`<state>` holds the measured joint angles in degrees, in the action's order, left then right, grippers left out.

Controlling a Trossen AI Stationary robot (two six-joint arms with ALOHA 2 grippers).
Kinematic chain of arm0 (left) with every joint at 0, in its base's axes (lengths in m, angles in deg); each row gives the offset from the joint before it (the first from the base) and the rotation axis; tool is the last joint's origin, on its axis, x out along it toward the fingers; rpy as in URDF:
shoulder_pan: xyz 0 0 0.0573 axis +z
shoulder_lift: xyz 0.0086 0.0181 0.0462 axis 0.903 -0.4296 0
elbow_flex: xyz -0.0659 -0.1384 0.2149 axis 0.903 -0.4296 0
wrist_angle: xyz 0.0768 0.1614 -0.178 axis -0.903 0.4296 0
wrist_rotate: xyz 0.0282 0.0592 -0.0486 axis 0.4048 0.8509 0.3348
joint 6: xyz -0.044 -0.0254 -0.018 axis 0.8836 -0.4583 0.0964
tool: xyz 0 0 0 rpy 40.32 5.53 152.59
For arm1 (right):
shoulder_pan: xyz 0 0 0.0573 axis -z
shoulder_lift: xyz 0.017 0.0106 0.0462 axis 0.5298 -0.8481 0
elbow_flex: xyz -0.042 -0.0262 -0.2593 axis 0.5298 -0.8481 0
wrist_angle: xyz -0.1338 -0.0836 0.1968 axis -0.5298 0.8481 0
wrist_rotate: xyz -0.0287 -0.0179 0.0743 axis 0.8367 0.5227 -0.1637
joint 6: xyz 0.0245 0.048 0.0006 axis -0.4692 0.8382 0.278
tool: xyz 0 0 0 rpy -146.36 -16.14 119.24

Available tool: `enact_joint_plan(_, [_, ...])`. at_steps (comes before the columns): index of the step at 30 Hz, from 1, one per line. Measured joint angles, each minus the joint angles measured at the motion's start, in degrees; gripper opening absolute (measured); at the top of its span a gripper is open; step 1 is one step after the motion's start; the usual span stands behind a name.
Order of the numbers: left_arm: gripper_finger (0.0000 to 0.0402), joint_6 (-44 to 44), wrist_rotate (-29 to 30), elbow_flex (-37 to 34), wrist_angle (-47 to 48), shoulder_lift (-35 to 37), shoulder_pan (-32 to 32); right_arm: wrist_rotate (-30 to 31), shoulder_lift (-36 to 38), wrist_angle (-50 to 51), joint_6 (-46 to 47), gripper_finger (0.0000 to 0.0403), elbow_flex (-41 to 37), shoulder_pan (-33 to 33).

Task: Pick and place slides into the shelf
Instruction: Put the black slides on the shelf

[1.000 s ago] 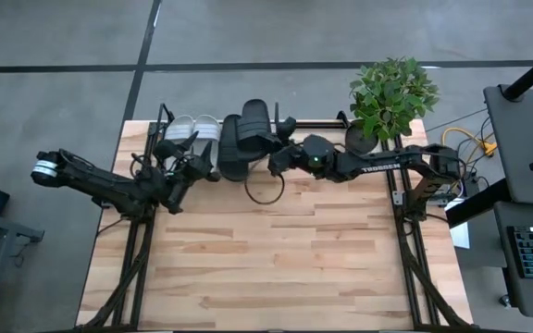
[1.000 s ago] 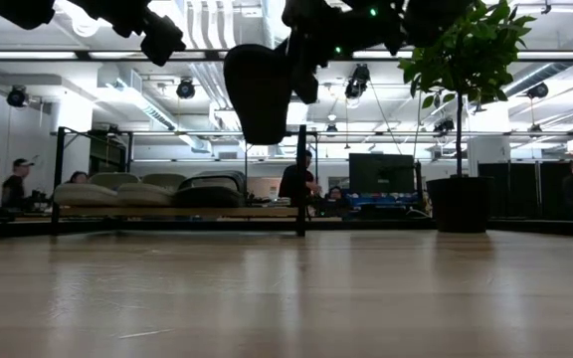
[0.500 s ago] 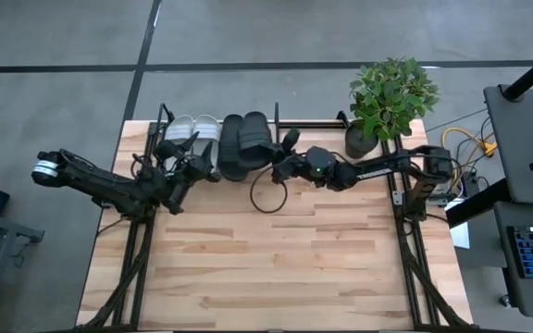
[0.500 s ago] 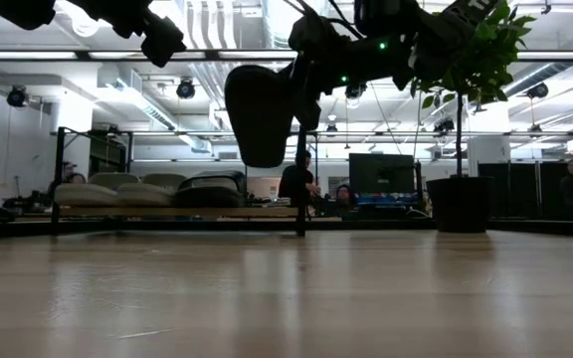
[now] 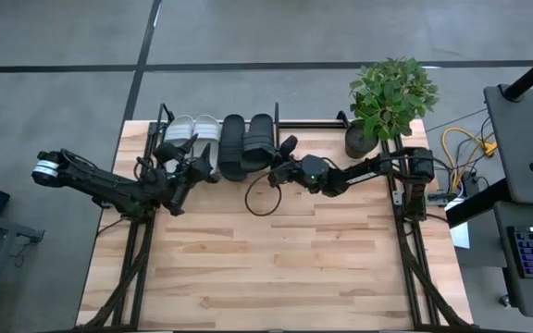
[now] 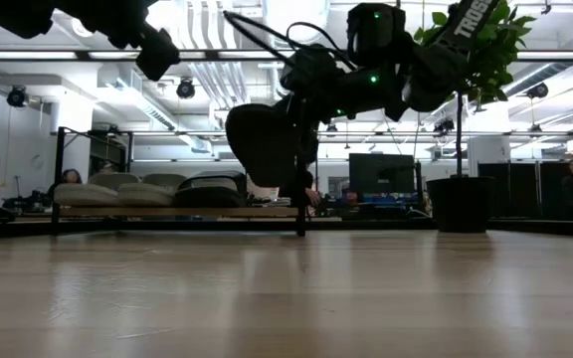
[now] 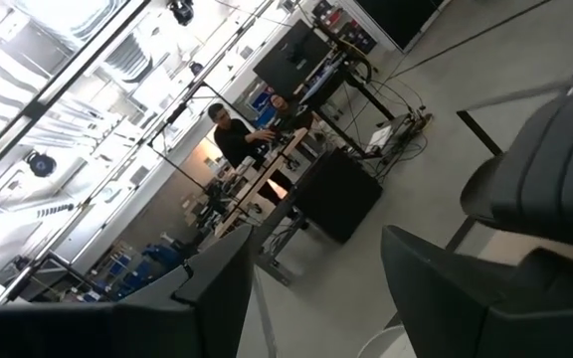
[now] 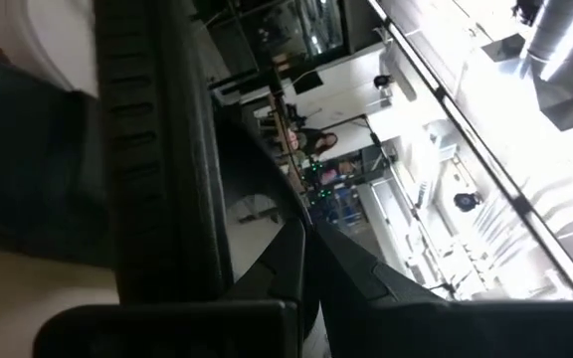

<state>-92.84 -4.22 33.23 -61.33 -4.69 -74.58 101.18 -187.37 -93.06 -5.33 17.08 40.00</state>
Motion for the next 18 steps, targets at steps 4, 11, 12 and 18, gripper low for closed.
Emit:
enact_joint_plan(4, [0.0204, 0.88, 0.12, -0.60, 0.00, 0.06, 0.02, -0.06, 0.15, -0.50, 2.35, 0.0011, -0.89, 0.01])
enact_joint_plan(11, [0.0204, 0.95, 0.10, -0.60, 0.00, 0.08, 0.00, -0.33, 0.22, 1.58, 6.78, 0.0011, -1.45, 0.54])
enact_joint_plan(12, [0.0204, 0.95, 0.10, -0.60, -0.02, 0.08, 0.00, -0.31, 0.22, 2.17, 7.44, 0.0011, -1.53, 0.65])
enact_joint_plan(18, [0.0204, 0.96, 0.09, -0.60, -0.05, 0.08, 0.00, -0.46, 0.50, 5.39, 11.13, 0.0011, -1.43, 1.09])
